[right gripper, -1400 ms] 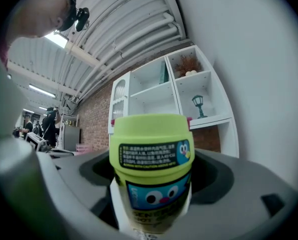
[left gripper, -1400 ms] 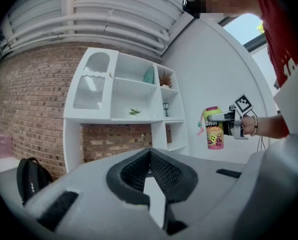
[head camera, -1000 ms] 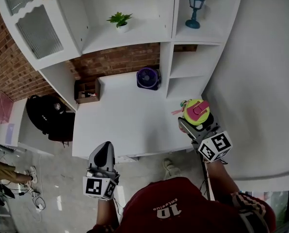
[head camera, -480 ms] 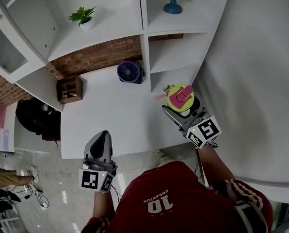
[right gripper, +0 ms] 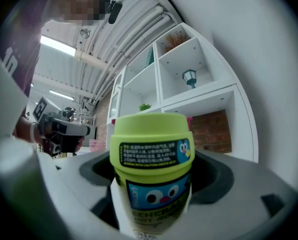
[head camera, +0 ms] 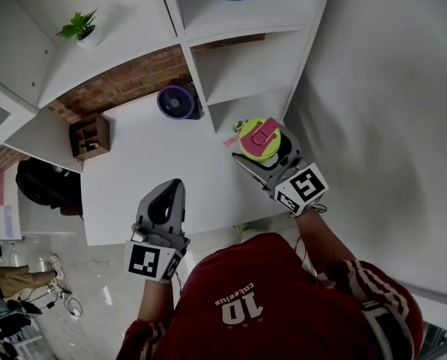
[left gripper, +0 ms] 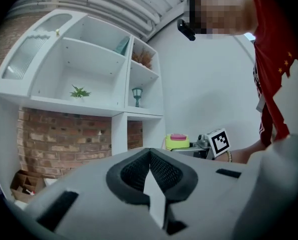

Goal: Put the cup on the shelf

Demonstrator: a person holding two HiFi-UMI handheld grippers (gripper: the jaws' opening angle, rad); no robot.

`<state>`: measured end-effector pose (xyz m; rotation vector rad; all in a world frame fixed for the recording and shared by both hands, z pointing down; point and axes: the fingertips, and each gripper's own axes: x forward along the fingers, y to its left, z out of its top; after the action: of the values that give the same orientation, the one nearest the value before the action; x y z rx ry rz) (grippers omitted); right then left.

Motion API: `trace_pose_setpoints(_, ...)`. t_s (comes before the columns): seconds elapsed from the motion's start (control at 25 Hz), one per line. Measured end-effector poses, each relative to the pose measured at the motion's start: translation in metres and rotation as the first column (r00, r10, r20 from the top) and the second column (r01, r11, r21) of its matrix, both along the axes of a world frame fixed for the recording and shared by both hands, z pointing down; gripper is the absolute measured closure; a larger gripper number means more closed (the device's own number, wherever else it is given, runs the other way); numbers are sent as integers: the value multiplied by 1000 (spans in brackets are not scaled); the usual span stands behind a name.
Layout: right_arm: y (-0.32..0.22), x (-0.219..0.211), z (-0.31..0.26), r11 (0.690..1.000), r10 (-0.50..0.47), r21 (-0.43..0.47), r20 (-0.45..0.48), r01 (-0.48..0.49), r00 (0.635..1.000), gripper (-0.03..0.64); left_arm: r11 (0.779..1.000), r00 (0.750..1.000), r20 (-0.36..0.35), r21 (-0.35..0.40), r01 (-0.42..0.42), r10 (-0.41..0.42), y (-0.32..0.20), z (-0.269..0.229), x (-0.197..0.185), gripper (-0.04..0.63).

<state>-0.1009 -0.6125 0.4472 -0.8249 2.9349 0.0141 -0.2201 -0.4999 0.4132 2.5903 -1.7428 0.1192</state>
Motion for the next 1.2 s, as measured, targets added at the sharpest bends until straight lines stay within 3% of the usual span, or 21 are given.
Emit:
trace_pose_setpoints(0.36, -37, 19, 46, 997, 2, -75, 1, -2, 1000, 194, 1000, 998, -55, -18, -17, 16, -42, 17, 21, 595)
trace_pose_setpoints(0.76, -77, 26, 98, 996, 4, -88, -53, -9, 999, 195, 999, 999, -42, -38, -5, 4, -77, 28, 29, 595)
trace_pose_setpoints(1.2, -117, 15, 144, 991, -10, -132, -89, -2, 996, 193, 997, 999, -17, -59, -47, 46, -114, 40, 43, 595)
